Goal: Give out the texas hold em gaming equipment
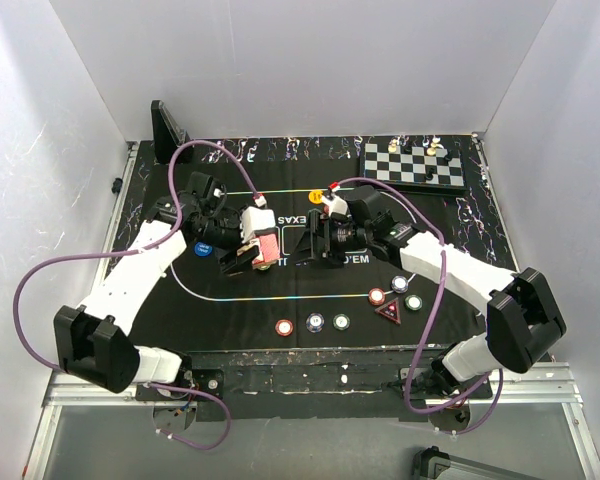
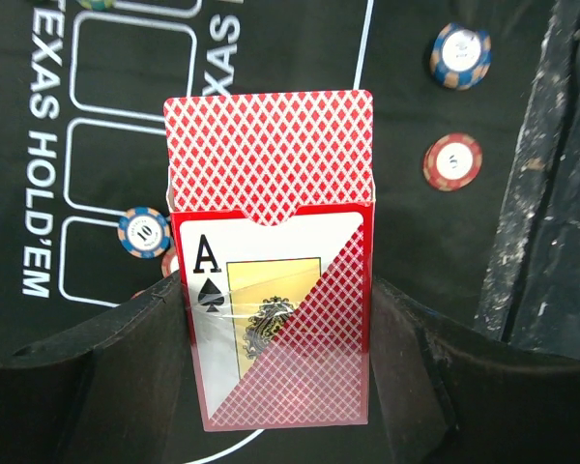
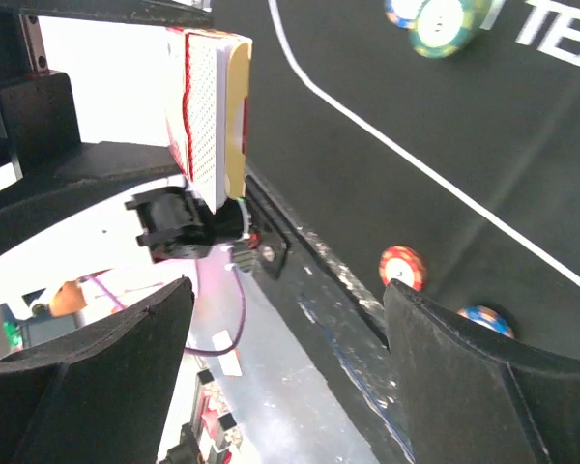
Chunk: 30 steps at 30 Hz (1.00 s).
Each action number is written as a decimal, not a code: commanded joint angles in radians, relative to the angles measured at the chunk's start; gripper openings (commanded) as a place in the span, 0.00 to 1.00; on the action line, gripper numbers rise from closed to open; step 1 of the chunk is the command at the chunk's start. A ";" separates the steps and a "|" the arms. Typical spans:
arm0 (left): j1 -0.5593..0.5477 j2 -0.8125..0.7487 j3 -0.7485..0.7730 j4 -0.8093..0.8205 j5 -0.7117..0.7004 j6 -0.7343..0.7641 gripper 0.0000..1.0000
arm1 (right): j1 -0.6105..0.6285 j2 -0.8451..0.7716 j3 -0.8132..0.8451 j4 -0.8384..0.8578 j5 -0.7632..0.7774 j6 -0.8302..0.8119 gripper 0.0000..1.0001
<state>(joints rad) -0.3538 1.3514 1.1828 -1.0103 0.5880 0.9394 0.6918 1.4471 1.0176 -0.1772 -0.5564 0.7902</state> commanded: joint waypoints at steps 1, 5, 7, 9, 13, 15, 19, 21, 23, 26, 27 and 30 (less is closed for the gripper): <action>-0.027 -0.037 0.103 -0.105 0.069 -0.083 0.02 | 0.037 -0.011 0.021 0.237 -0.085 0.115 0.87; -0.048 -0.041 0.140 -0.120 0.064 -0.123 0.00 | 0.049 -0.010 0.019 0.327 -0.097 0.164 0.87; -0.054 -0.049 0.138 -0.116 0.055 -0.132 0.00 | 0.052 -0.020 0.003 0.369 -0.094 0.187 0.88; -0.062 -0.060 0.138 -0.114 0.049 -0.143 0.00 | 0.057 -0.017 0.006 0.369 -0.096 0.195 0.88; -0.080 -0.069 0.152 -0.119 0.039 -0.168 0.00 | 0.067 -0.001 0.022 0.337 -0.086 0.178 0.88; -0.089 -0.074 0.162 -0.119 0.033 -0.174 0.00 | 0.071 0.007 0.022 0.338 -0.089 0.182 0.88; -0.105 -0.080 0.182 -0.119 0.019 -0.188 0.00 | 0.083 0.036 0.039 0.340 -0.096 0.193 0.87; -0.112 -0.083 0.193 -0.119 0.018 -0.195 0.00 | 0.092 0.052 0.048 0.350 -0.096 0.201 0.86; -0.123 -0.084 0.202 -0.119 0.015 -0.203 0.00 | 0.100 0.070 0.061 0.364 -0.102 0.213 0.84; -0.143 -0.089 0.213 -0.122 0.009 -0.212 0.00 | 0.101 0.088 0.068 0.395 -0.105 0.237 0.79; -0.148 -0.095 0.215 -0.122 0.007 -0.217 0.00 | 0.101 0.091 0.067 0.413 -0.108 0.250 0.77; -0.163 -0.104 0.215 -0.126 0.003 -0.223 0.00 | 0.101 0.096 0.062 0.459 -0.115 0.285 0.71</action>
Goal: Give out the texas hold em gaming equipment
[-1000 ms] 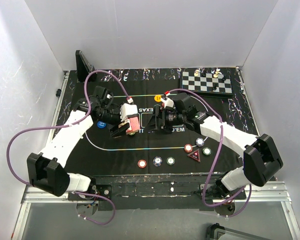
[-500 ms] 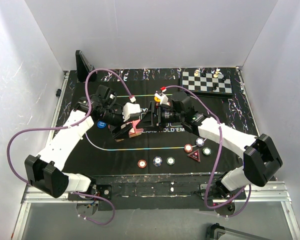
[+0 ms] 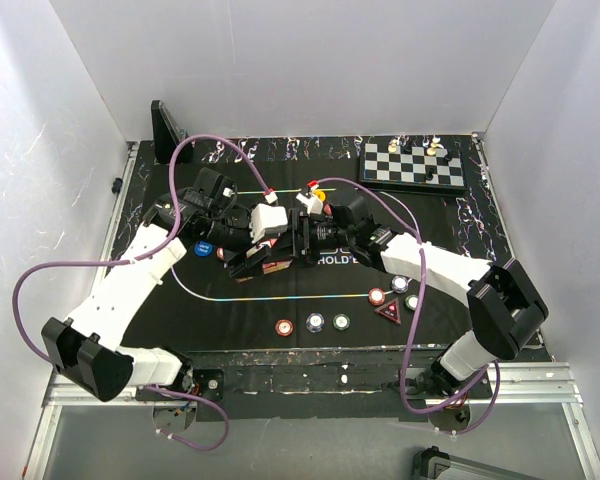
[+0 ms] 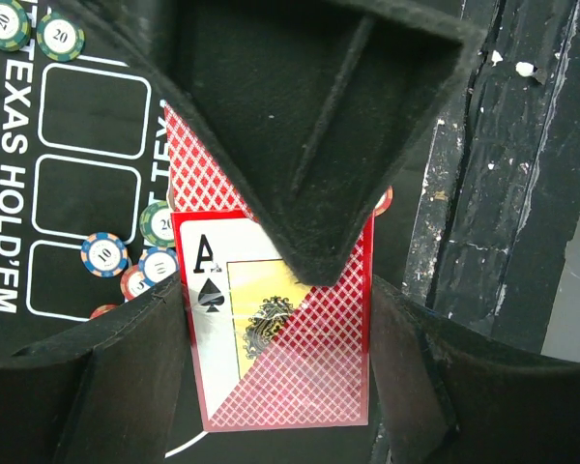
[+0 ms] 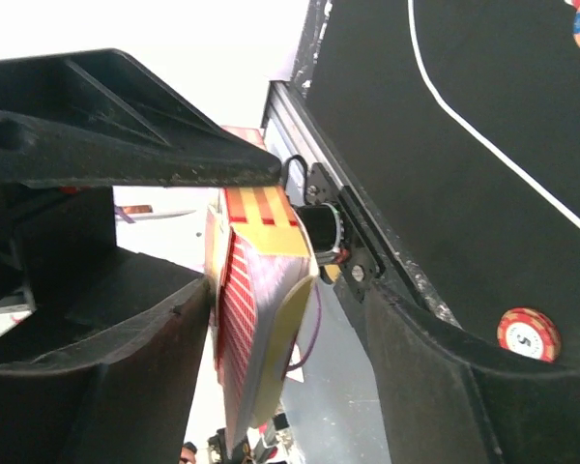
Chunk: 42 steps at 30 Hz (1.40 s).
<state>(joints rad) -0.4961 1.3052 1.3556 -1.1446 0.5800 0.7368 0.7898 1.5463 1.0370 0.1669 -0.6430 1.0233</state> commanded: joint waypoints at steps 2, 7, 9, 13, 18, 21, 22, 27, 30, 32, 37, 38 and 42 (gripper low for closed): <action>-0.025 -0.064 0.042 0.008 0.004 -0.027 0.00 | 0.003 0.001 0.028 0.160 -0.044 0.087 0.63; -0.035 -0.076 0.037 0.019 -0.008 -0.039 0.00 | 0.009 -0.005 -0.008 0.233 -0.060 0.156 0.45; -0.035 -0.083 0.034 0.034 -0.019 -0.042 0.08 | 0.014 -0.018 -0.025 0.232 -0.055 0.159 0.38; -0.035 -0.109 0.008 0.085 -0.035 -0.063 0.55 | 0.015 -0.040 -0.060 0.236 -0.052 0.187 0.29; -0.035 -0.139 -0.027 0.140 -0.022 -0.085 0.98 | 0.025 -0.063 -0.117 0.308 -0.044 0.234 0.19; -0.035 -0.167 -0.075 0.170 0.021 -0.076 0.98 | 0.026 -0.066 -0.123 0.329 -0.046 0.248 0.17; -0.035 -0.176 -0.087 0.180 0.030 -0.076 0.98 | 0.028 -0.066 -0.120 0.327 -0.046 0.247 0.17; -0.036 -0.202 -0.140 0.161 0.064 -0.033 0.98 | 0.031 -0.074 -0.112 0.321 -0.035 0.238 0.17; -0.035 -0.257 -0.196 0.200 0.063 -0.007 0.98 | 0.040 -0.077 -0.092 0.284 -0.026 0.201 0.17; -0.033 -0.296 -0.237 0.252 0.057 -0.014 0.98 | 0.049 -0.075 -0.081 0.270 -0.021 0.187 0.17; -0.035 -0.337 -0.297 0.325 0.022 -0.037 0.98 | 0.058 -0.081 -0.069 0.270 -0.012 0.176 0.17; -0.033 -0.346 -0.314 0.357 0.006 -0.053 0.98 | 0.060 -0.083 -0.066 0.270 -0.014 0.173 0.17; -0.035 -0.336 -0.316 0.318 0.055 -0.028 0.98 | 0.065 -0.081 -0.046 0.264 -0.012 0.175 0.17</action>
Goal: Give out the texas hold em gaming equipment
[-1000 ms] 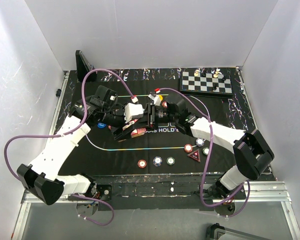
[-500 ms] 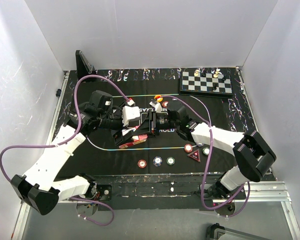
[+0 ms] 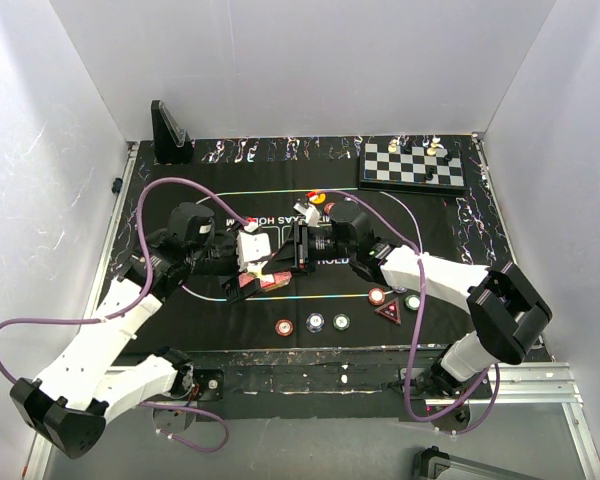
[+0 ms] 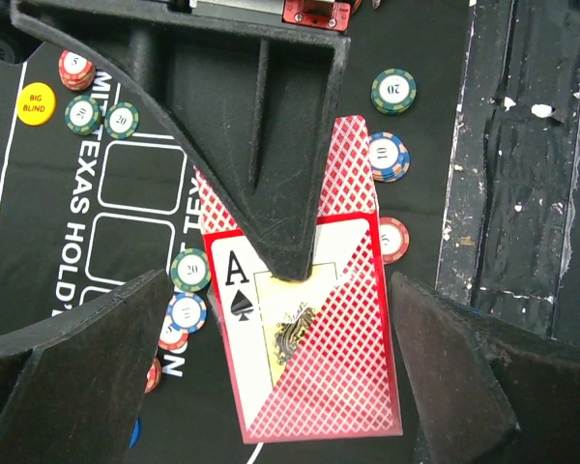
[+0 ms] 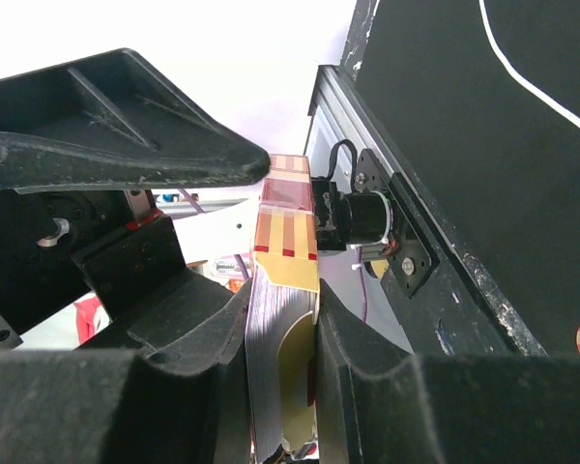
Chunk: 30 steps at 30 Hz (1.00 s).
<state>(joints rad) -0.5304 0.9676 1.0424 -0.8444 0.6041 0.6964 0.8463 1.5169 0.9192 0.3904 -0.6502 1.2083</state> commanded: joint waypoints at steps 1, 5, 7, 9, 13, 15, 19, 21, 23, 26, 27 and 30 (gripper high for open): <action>0.000 0.017 0.007 -0.005 0.049 0.020 0.98 | 0.008 -0.054 0.075 0.041 -0.002 -0.010 0.17; 0.004 0.030 -0.001 -0.021 0.040 0.022 0.98 | 0.013 -0.067 0.087 0.024 0.001 -0.026 0.17; 0.009 0.022 -0.013 0.002 0.039 0.012 0.98 | 0.013 -0.072 0.086 0.022 0.001 -0.026 0.17; 0.012 0.023 -0.012 0.002 0.036 0.009 0.98 | 0.013 -0.075 0.083 0.022 0.004 -0.027 0.17; 0.043 0.048 0.014 -0.039 0.071 0.020 0.85 | 0.014 -0.072 0.086 0.027 0.003 -0.020 0.17; 0.047 0.052 0.025 -0.050 0.091 0.020 0.79 | 0.016 -0.069 0.089 0.027 0.006 -0.018 0.17; 0.047 0.057 0.045 -0.065 0.117 0.009 0.70 | 0.027 -0.050 0.099 0.031 0.009 -0.010 0.17; 0.047 0.059 0.054 -0.076 0.117 0.011 0.67 | 0.034 -0.041 0.110 0.025 0.012 -0.012 0.17; 0.047 0.056 0.062 -0.081 0.126 0.003 0.64 | 0.042 -0.029 0.124 0.013 0.018 -0.015 0.17; 0.047 0.046 0.059 -0.084 0.132 -0.017 0.62 | 0.053 -0.009 0.147 -0.002 0.018 -0.018 0.19; 0.047 0.040 0.061 -0.088 0.131 -0.018 0.62 | 0.054 -0.004 0.152 -0.013 0.020 -0.021 0.22; 0.047 0.017 0.047 -0.111 0.120 -0.034 0.59 | 0.054 -0.007 0.144 -0.031 0.024 -0.027 0.33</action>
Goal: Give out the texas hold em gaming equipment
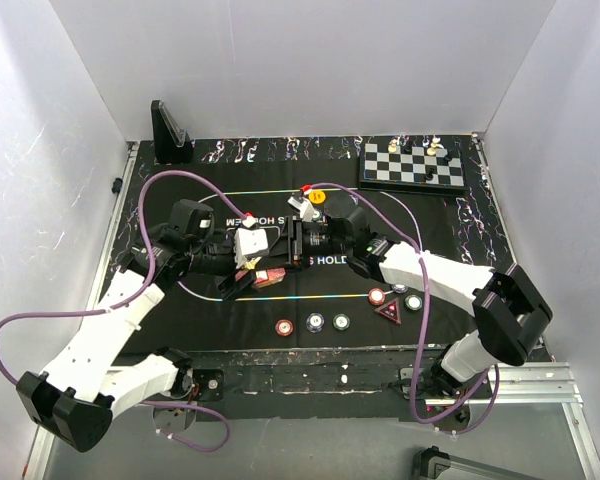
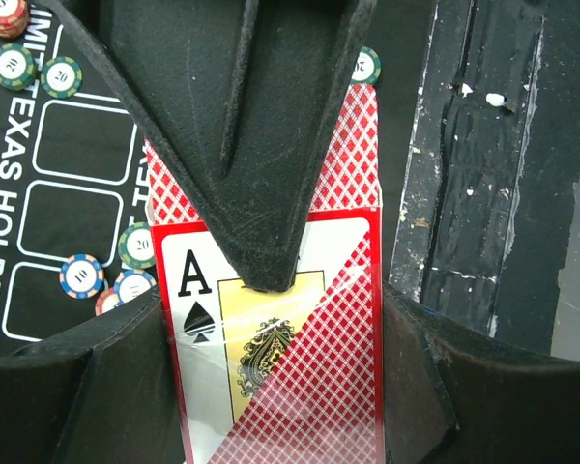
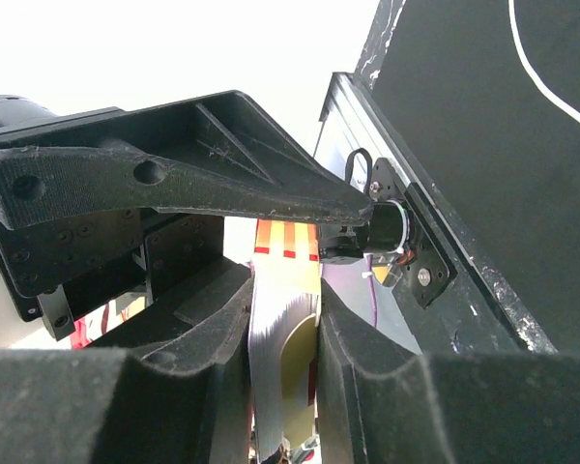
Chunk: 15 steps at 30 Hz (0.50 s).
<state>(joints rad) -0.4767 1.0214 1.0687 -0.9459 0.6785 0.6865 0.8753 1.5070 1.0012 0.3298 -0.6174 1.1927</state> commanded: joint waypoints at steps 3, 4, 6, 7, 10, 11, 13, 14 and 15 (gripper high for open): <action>-0.007 -0.072 0.002 -0.045 0.050 -0.031 0.56 | 0.024 -0.007 0.051 0.012 -0.002 -0.024 0.50; -0.005 -0.078 -0.001 -0.054 0.052 -0.038 0.55 | 0.024 -0.008 0.048 0.009 -0.002 -0.025 0.53; -0.005 -0.087 -0.010 -0.063 0.055 -0.050 0.53 | 0.024 -0.016 0.047 -0.005 -0.007 -0.033 0.64; -0.005 -0.095 -0.013 -0.062 0.058 -0.057 0.52 | 0.024 -0.018 0.043 -0.005 -0.010 -0.038 0.68; -0.005 -0.101 -0.026 -0.054 0.056 -0.071 0.52 | 0.022 -0.036 0.025 -0.008 -0.016 -0.048 0.76; -0.005 -0.099 -0.026 -0.054 0.055 -0.070 0.51 | 0.022 -0.044 0.019 -0.008 -0.016 -0.050 0.77; -0.005 -0.098 -0.035 -0.054 0.050 -0.065 0.52 | 0.022 -0.059 0.011 -0.008 -0.018 -0.054 0.77; -0.005 -0.096 -0.038 -0.054 0.046 -0.064 0.52 | 0.022 -0.063 0.008 -0.012 -0.018 -0.059 0.78; -0.005 -0.095 -0.039 -0.051 0.041 -0.065 0.52 | 0.022 -0.068 0.010 -0.020 -0.018 -0.062 0.78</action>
<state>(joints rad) -0.4797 0.9367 1.0401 -1.0103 0.6960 0.6308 0.8970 1.4990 1.0046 0.2981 -0.6174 1.1622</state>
